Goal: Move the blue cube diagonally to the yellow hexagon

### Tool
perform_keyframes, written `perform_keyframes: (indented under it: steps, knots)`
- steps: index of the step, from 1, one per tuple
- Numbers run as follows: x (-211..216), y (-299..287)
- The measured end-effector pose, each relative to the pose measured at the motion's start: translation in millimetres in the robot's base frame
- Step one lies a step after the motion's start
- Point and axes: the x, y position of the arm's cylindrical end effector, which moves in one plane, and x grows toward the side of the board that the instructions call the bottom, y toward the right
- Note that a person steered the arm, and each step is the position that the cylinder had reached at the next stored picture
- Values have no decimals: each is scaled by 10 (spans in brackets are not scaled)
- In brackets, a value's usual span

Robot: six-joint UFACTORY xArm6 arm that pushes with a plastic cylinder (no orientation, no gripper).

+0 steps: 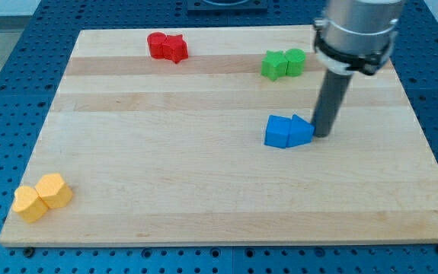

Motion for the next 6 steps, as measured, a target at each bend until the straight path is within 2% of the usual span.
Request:
perform_keyframes:
  steps: [5,6]
  knots:
    - [56,-1824]
    - [328,-1818]
